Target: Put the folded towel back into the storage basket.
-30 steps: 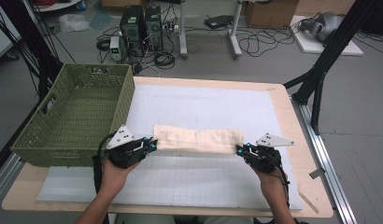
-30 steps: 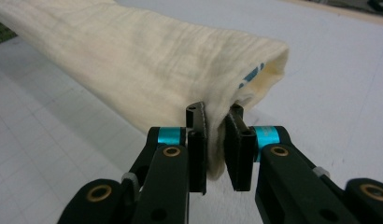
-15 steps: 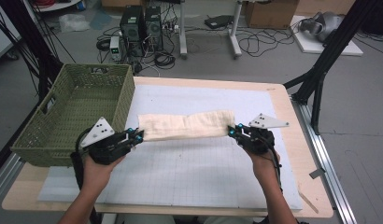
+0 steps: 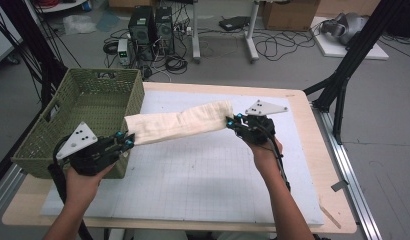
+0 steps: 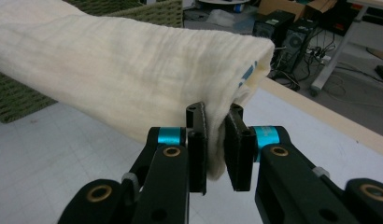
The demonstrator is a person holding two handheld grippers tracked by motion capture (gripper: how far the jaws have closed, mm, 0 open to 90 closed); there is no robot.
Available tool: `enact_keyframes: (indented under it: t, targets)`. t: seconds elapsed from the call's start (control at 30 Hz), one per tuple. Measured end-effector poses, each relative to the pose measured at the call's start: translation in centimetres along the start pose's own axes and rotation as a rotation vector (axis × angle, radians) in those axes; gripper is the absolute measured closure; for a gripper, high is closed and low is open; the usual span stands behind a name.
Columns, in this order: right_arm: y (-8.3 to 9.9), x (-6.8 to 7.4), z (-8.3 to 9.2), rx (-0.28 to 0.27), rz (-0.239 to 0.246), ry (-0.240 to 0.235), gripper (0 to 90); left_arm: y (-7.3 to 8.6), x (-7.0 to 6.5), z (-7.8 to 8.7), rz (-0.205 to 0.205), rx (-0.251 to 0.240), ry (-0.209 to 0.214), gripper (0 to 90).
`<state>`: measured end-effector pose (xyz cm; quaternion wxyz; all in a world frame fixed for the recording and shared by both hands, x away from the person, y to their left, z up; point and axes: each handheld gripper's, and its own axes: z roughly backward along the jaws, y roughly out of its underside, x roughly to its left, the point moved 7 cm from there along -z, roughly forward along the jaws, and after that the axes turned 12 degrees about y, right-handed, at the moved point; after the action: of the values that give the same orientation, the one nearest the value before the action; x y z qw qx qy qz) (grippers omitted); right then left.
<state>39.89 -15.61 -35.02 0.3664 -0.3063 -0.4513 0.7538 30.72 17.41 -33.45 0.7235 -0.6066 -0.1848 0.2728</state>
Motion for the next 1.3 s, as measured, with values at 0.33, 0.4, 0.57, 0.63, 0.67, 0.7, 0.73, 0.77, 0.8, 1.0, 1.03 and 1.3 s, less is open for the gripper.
enact_keyframes:
  t: [0.33, 0.4, 0.57, 0.63, 0.67, 0.7, 0.73, 0.77, 0.8, 1.0, 1.03, 1.3]
  targets:
    - [-3.7, 1.8, -2.5, -0.018, 0.05, -0.024, 81.0, -0.9, 1.0, 2.8, -0.025, -0.02, -0.052, 81.2]
    - [-4.5, 2.3, -3.0, -0.02, 0.059, -0.03, 81.0, -1.0, 1.2, 3.3, -0.025, -0.026, -0.062, 81.2]
    - [-6.1, 3.4, -4.5, -0.021, 0.078, -0.048, 81.0, -0.9, 1.8, 4.4, -0.025, -0.027, -0.083, 81.2]
    - [-6.6, 3.9, -5.2, -0.02, 0.08, -0.053, 81.0, -0.9, 1.9, 4.8, -0.026, -0.026, -0.089, 81.2]
    - [-6.9, 4.1, -5.5, -0.017, 0.086, -0.055, 81.0, -0.9, 2.0, 5.0, -0.027, -0.027, -0.096, 81.2]
    - [-7.1, 4.3, -5.8, -0.017, 0.091, -0.058, 81.0, -0.9, 2.1, 5.2, -0.028, -0.028, -0.098, 81.2]
    - [-7.3, 4.5, -6.1, -0.013, 0.093, -0.059, 81.0, -0.9, 2.2, 5.4, -0.028, -0.029, -0.102, 81.2]
    - [-7.5, 4.7, -6.4, -0.013, 0.099, -0.063, 81.0, -0.9, 2.4, 5.6, -0.026, -0.032, -0.107, 81.2]
    - [-7.8, 5.0, -6.7, -0.016, 0.101, -0.067, 81.0, -0.9, 2.5, 5.8, -0.025, -0.033, -0.112, 81.2]
    - [-9.4, 6.2, -8.3, -0.019, 0.106, -0.089, 81.0, -0.6, 3.4, 7.3, -0.017, -0.033, -0.149, 81.2]
    - [-9.8, 6.5, -8.7, -0.015, 0.111, -0.094, 81.0, -0.6, 3.5, 7.5, -0.015, -0.035, -0.154, 81.2]
    - [-12.7, 8.8, -11.4, -0.032, 0.137, -0.11, 81.0, -0.2, 4.9, 10.0, -0.003, -0.056, -0.226, 81.2]
